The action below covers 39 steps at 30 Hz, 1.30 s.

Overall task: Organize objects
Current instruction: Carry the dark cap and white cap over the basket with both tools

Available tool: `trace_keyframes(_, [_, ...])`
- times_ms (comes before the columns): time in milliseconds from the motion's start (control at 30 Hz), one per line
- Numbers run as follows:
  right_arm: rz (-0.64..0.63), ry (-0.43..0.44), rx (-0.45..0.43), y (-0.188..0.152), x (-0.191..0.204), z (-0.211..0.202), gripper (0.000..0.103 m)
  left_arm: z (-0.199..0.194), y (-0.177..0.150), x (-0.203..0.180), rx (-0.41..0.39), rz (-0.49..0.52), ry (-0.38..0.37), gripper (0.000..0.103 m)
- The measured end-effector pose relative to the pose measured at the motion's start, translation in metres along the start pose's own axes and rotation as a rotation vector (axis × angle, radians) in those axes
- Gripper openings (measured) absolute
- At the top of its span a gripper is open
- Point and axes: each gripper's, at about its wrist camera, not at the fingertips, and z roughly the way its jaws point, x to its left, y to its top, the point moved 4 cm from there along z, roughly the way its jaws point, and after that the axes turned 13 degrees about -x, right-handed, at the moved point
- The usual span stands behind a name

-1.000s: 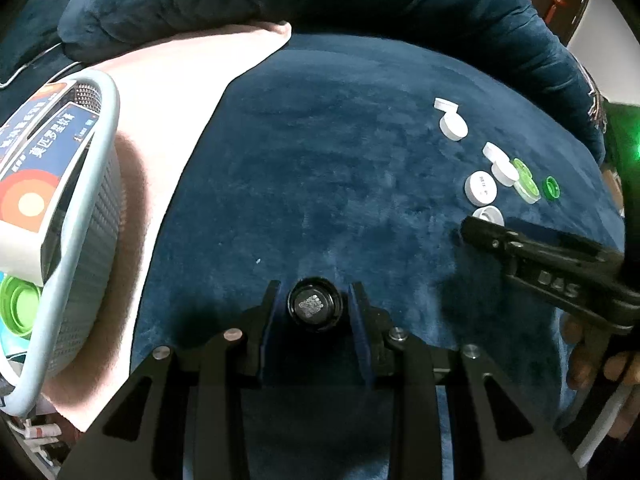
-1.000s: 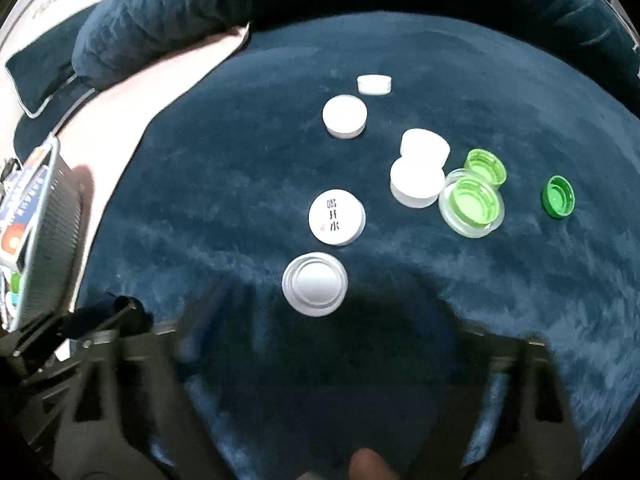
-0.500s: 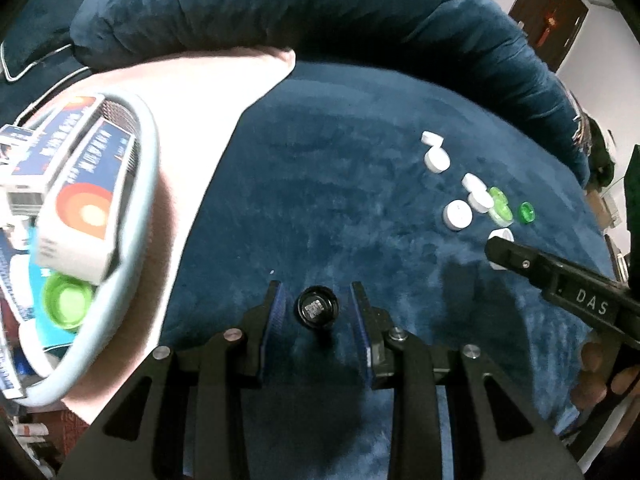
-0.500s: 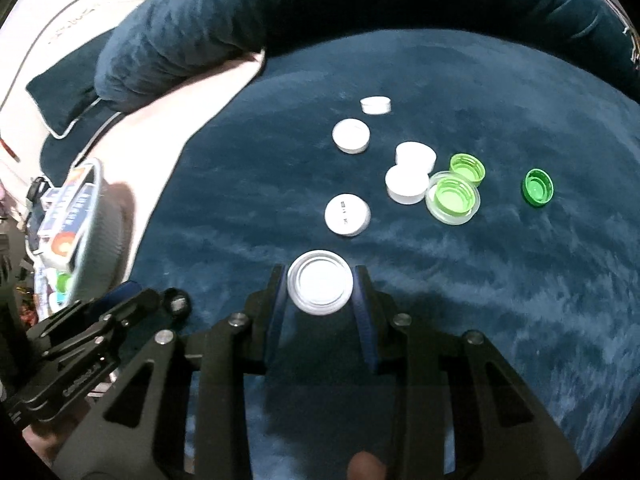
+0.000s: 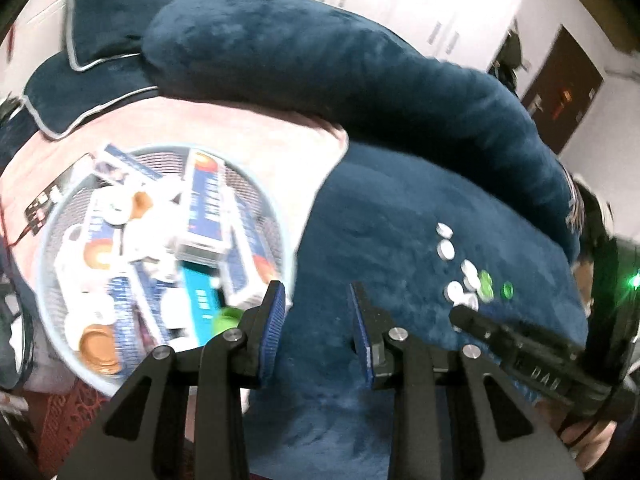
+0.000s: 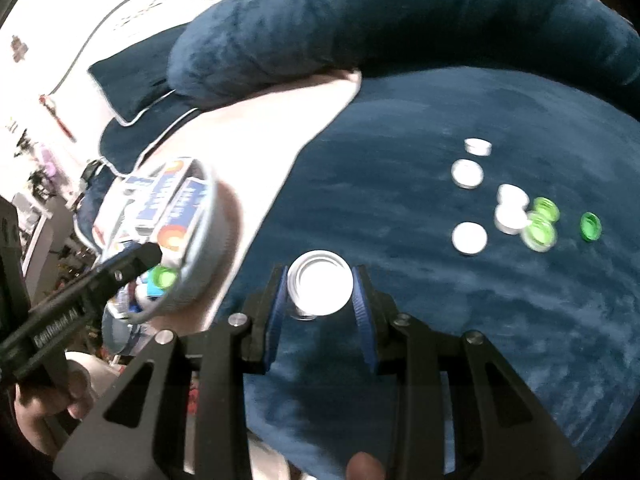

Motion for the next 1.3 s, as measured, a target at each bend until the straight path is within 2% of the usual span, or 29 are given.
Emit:
trace_keyframes(133, [-0.014, 0.019, 0.007, -0.002, 0.014, 0.006, 0.033, 0.001, -0.007, 0.0, 0.039, -0.005, -0.022, 0.035])
trace_keyframes(200, [-0.001, 0.008, 0.01, -0.005, 0.009, 0.006, 0.033, 0.01, -0.024, -0.014, 0.082, 0.033, -0.043, 0.051])
trace_keyframes(233, [0.006, 0.001, 0.013, -0.008, 0.005, 0.004, 0.033, 0.014, -0.032, -0.022, 0.098, 0.046, -0.057, 0.066])
trace_keyframes(267, [0.014, -0.008, 0.017, -0.01, -0.001, 0.003, 0.033, 0.021, -0.041, -0.03, 0.119, 0.063, -0.075, 0.072])
trace_keyframes(367, [0.032, -0.043, 0.02, -0.014, -0.018, -0.005, 0.033, 0.045, -0.069, -0.054, 0.177, 0.147, -0.089, 0.072])
trace_keyframes(533, [0.097, -0.086, 0.014, -0.018, -0.051, -0.013, 0.033, 0.083, -0.096, -0.072, 0.211, 0.26, -0.043, 0.072])
trace_keyframes(633, [0.122, -0.085, 0.021, -0.023, -0.064, -0.014, 0.034, 0.102, -0.105, -0.074, 0.222, 0.321, 0.006, 0.071])
trace_keyframes(700, [0.136, -0.081, 0.029, -0.028, -0.072, -0.013, 0.034, 0.109, -0.111, -0.077, 0.221, 0.361, 0.02, 0.064])
trace_keyframes(733, [0.142, -0.08, 0.032, -0.029, -0.074, -0.013, 0.034, 0.11, -0.115, -0.078, 0.221, 0.378, 0.024, 0.056])
trace_keyframes(767, [0.149, -0.08, 0.035, -0.031, -0.078, -0.013, 0.034, 0.112, -0.118, -0.079, 0.228, 0.397, 0.027, 0.04])
trace_keyframes(800, [0.153, -0.08, 0.036, -0.031, -0.08, -0.013, 0.034, 0.112, -0.121, -0.078, 0.24, 0.4, 0.019, 0.03])
trace_keyframes(1067, [0.168, -0.068, 0.025, -0.028, -0.082, -0.015, 0.034, 0.079, -0.102, -0.068, 0.194, 0.296, -0.041, 0.031])
trace_keyframes(1167, [0.153, -0.056, 0.02, -0.027, -0.072, -0.017, 0.034, 0.052, -0.08, -0.066, 0.129, 0.265, -0.061, 0.031])
trace_keyframes(1300, [0.122, -0.036, 0.016, -0.023, -0.048, -0.017, 0.034, 0.02, -0.044, -0.047, 0.05, 0.201, -0.049, 0.031])
